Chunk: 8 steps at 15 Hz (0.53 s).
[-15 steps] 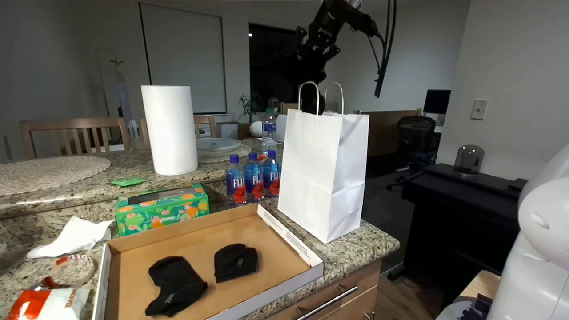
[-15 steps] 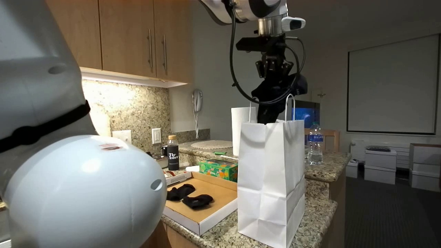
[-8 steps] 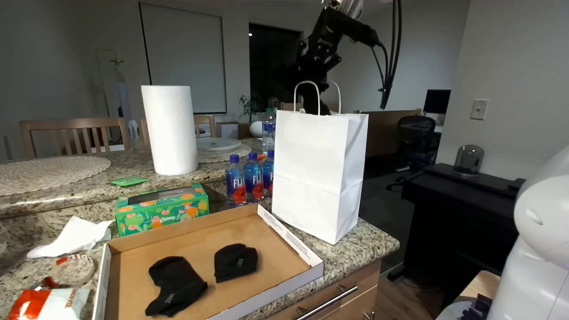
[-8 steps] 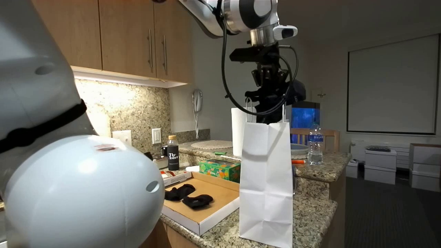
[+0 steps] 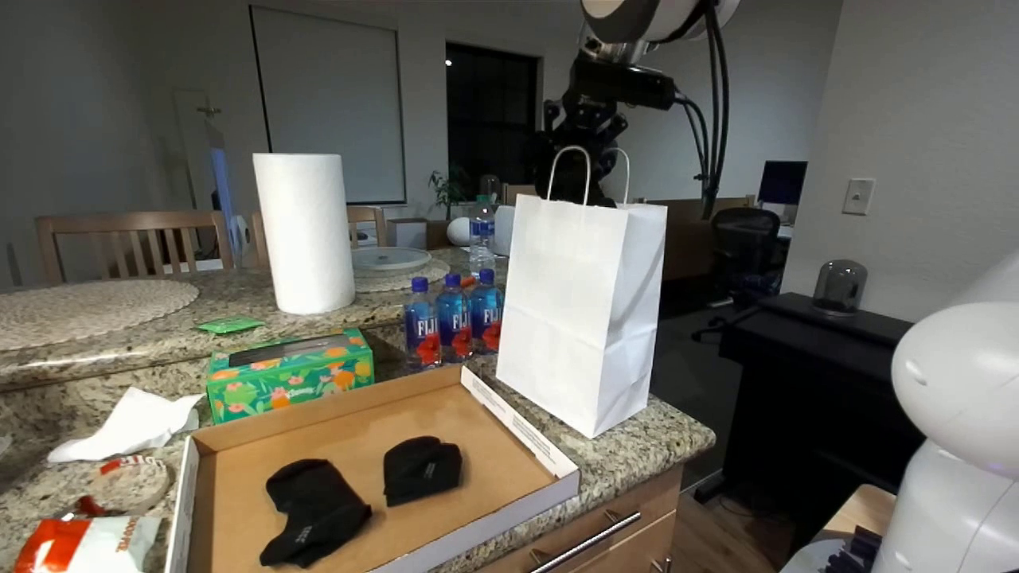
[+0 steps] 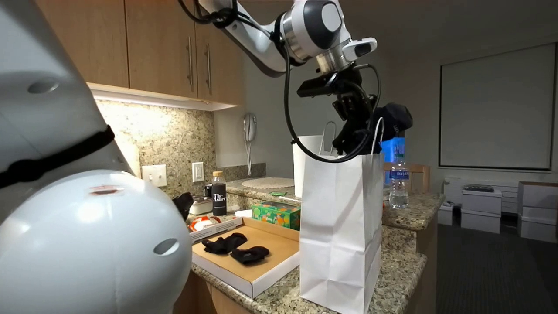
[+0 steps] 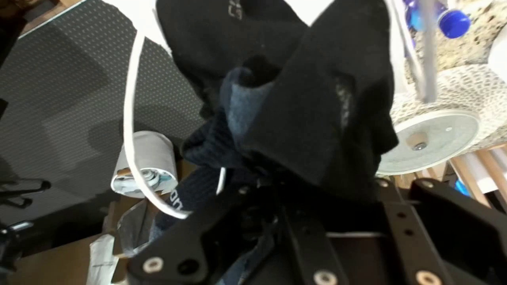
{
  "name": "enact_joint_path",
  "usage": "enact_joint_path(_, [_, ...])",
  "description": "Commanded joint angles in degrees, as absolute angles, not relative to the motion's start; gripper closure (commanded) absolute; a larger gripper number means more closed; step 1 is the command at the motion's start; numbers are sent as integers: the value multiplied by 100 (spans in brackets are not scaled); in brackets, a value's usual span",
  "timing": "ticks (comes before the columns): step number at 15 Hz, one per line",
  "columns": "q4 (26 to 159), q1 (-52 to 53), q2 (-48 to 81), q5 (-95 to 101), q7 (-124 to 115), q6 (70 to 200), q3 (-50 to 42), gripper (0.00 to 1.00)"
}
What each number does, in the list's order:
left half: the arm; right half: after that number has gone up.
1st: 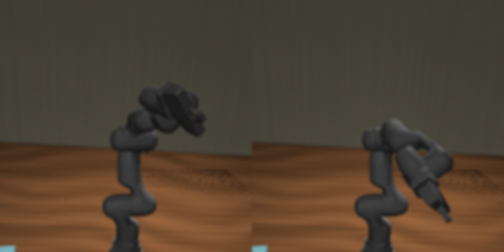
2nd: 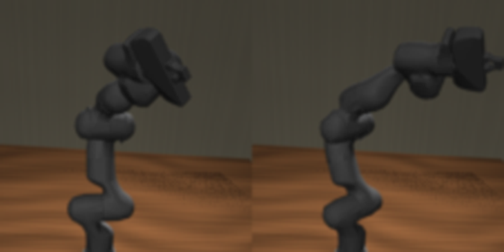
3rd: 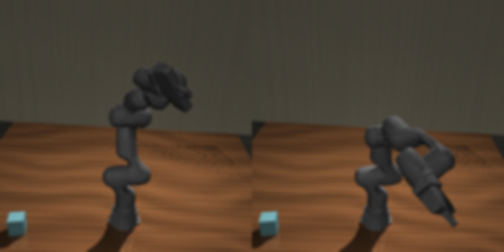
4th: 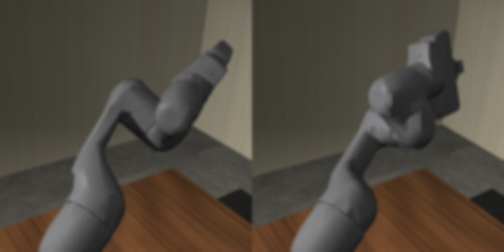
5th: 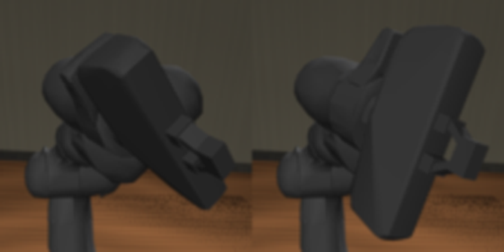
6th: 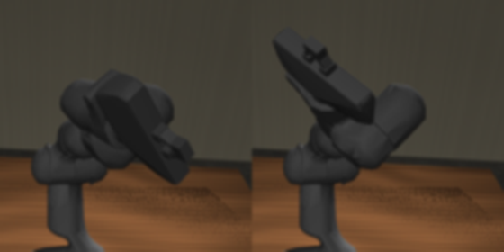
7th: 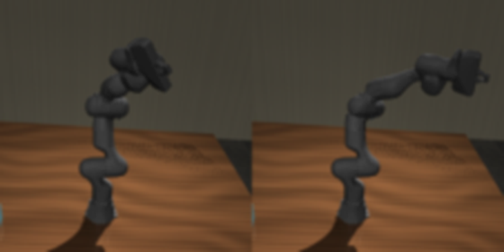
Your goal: Pick up the socks on the box cover and put them in the paper bag
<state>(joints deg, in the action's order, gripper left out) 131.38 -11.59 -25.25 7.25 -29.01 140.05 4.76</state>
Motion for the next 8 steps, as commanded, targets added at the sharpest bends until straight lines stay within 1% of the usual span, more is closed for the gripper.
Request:
enact_joint_path(1, [13366,-1773,-2608,1972,-4163,14342,1205,88])
enact_joint_path(5, [13366,-2076,-2606,3525,-5571,14051,1761,88])
enact_joint_path(8, [13327,-1863,-2523,4156,-6060,13707,1771,88])
